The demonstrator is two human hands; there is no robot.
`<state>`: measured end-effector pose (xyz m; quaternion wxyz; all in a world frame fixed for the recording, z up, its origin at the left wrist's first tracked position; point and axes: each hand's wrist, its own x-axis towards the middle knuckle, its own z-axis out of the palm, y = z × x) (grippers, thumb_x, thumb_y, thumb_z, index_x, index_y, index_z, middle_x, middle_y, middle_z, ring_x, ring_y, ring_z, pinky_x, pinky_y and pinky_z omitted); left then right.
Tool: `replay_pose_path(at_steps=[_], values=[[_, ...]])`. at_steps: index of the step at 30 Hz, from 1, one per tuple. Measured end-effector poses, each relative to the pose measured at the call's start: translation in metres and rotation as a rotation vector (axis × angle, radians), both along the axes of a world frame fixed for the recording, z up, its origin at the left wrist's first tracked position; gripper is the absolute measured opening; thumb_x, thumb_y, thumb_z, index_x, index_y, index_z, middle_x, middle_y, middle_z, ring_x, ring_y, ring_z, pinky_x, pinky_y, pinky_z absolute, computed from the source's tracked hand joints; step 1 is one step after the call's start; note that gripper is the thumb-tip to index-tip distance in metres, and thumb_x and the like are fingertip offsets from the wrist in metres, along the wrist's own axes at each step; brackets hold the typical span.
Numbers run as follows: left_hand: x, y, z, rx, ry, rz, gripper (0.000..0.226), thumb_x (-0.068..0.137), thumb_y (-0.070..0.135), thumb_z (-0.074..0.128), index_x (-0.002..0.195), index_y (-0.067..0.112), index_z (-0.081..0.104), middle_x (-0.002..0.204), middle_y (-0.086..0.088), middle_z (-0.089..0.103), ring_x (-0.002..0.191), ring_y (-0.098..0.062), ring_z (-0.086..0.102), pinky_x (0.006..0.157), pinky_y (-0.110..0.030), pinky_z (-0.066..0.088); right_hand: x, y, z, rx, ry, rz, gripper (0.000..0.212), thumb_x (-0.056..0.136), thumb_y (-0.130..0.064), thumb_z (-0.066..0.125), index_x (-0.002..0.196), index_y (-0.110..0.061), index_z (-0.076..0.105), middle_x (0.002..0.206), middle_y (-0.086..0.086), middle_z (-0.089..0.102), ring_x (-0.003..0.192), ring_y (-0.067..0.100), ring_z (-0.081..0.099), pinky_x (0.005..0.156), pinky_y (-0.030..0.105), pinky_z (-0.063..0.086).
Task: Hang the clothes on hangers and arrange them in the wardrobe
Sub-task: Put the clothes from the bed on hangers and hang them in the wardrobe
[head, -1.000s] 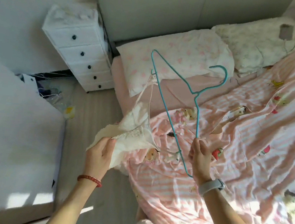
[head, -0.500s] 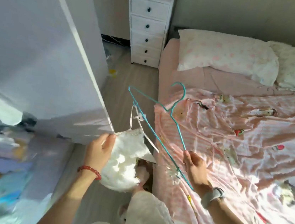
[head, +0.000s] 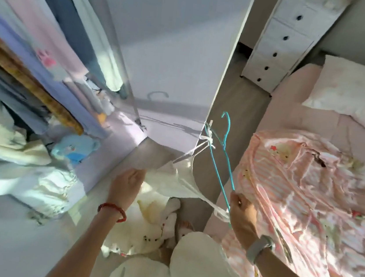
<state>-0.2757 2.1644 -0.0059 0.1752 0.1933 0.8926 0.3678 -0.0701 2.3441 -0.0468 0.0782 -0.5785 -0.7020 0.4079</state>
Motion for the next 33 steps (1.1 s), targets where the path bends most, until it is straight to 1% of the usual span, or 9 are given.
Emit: replay_pose_path(at_steps=[2, 6, 9, 17, 21, 24, 26, 31, 33], values=[[0.007, 0.001, -0.002, -0.013, 0.003, 0.011, 0.036, 0.091, 0.018, 0.055, 0.058, 0.001, 0.054, 0.049, 0.002, 0.043, 0.054, -0.018, 0.039, 0.049, -0.025, 0.020, 0.006, -0.004, -0.004, -0.024, -0.024, -0.023, 0.034, 0.093, -0.026, 0.044, 0.061, -0.015, 0.048, 0.069, 0.009, 0.054, 0.073, 0.030, 0.051, 0.067, 0.034, 0.037], [0.017, 0.011, -0.006, -0.049, -0.033, -0.044, 0.044, 0.092, 0.020, 0.053, 0.049, 0.016, 0.040, 0.045, 0.006, 0.038, 0.049, -0.011, 0.036, 0.046, -0.015, 0.027, 0.032, -0.008, -0.010, -0.042, -0.049, -0.015, 0.040, 0.091, -0.029, 0.046, 0.053, -0.016, 0.044, 0.065, 0.008, 0.052, 0.068, 0.027, 0.046, 0.068, 0.037, 0.042], [0.023, 0.020, -0.013, -0.069, -0.067, -0.066, 0.043, 0.092, 0.023, 0.052, 0.053, 0.010, 0.041, 0.047, -0.003, 0.038, 0.055, -0.020, 0.037, 0.052, -0.028, 0.029, 0.054, -0.006, -0.013, -0.043, -0.028, 0.075, 0.040, 0.091, -0.027, 0.049, 0.053, -0.015, 0.044, 0.059, 0.005, 0.051, 0.065, 0.029, 0.048, 0.063, 0.037, 0.040], [0.018, 0.017, -0.004, -0.086, 0.026, -0.035, 0.039, 0.092, 0.022, 0.050, 0.064, -0.004, 0.053, 0.061, -0.022, 0.054, 0.061, -0.028, 0.043, 0.055, -0.031, 0.029, 0.043, 0.016, 0.006, -0.003, 0.013, 0.378, 0.038, 0.093, -0.035, 0.046, 0.055, -0.032, 0.046, 0.051, -0.003, 0.047, 0.054, 0.023, 0.047, 0.054, 0.036, 0.040], [0.006, -0.008, 0.016, -0.070, 0.094, 0.141, 0.037, 0.092, 0.022, 0.051, 0.059, 0.005, 0.051, 0.053, -0.008, 0.049, 0.059, -0.028, 0.043, 0.057, -0.030, 0.028, -0.006, 0.029, 0.031, 0.001, 0.162, 0.504, 0.039, 0.094, -0.024, 0.048, 0.055, -0.024, 0.044, 0.049, -0.004, 0.040, 0.054, 0.019, 0.040, 0.054, 0.030, 0.031], [-0.001, -0.032, 0.041, -0.049, 0.119, 0.349, 0.041, 0.091, 0.025, 0.051, 0.051, 0.016, 0.043, 0.050, 0.000, 0.046, 0.056, -0.022, 0.039, 0.053, -0.034, 0.029, -0.052, 0.028, 0.051, 0.014, 0.220, 0.642, 0.037, 0.095, -0.020, 0.047, 0.061, -0.004, 0.050, 0.053, 0.008, 0.042, 0.054, 0.021, 0.038, 0.053, 0.027, 0.027], [-0.007, -0.050, 0.059, -0.024, 0.142, 0.469, 0.041, 0.091, 0.028, 0.051, 0.053, 0.015, 0.044, 0.051, 0.000, 0.046, 0.058, -0.023, 0.038, 0.056, -0.036, 0.031, -0.084, 0.020, 0.065, 0.002, 0.279, 0.729, 0.038, 0.094, -0.020, 0.047, 0.062, 0.000, 0.046, 0.053, 0.008, 0.039, 0.052, 0.018, 0.033, 0.049, 0.024, 0.025], [-0.017, -0.099, 0.098, 0.050, 0.236, 0.731, 0.037, 0.092, 0.030, 0.049, 0.061, 0.010, 0.052, 0.058, -0.007, 0.049, 0.066, -0.029, 0.043, 0.063, -0.033, 0.033, -0.154, -0.013, 0.096, -0.009, 0.442, 0.880, 0.030, 0.092, -0.017, 0.050, 0.063, -0.015, 0.054, 0.051, -0.011, 0.048, 0.048, -0.003, 0.048, 0.052, 0.007, 0.034], [-0.019, -0.118, 0.112, 0.120, 0.261, 0.861, 0.035, 0.092, 0.031, 0.049, 0.065, 0.009, 0.055, 0.060, -0.006, 0.049, 0.067, -0.026, 0.043, 0.062, -0.031, 0.033, -0.176, -0.029, 0.109, -0.045, 0.493, 0.937, 0.025, 0.092, -0.020, 0.050, 0.068, -0.016, 0.058, 0.052, -0.014, 0.054, 0.044, -0.001, 0.047, 0.048, 0.007, 0.034]])
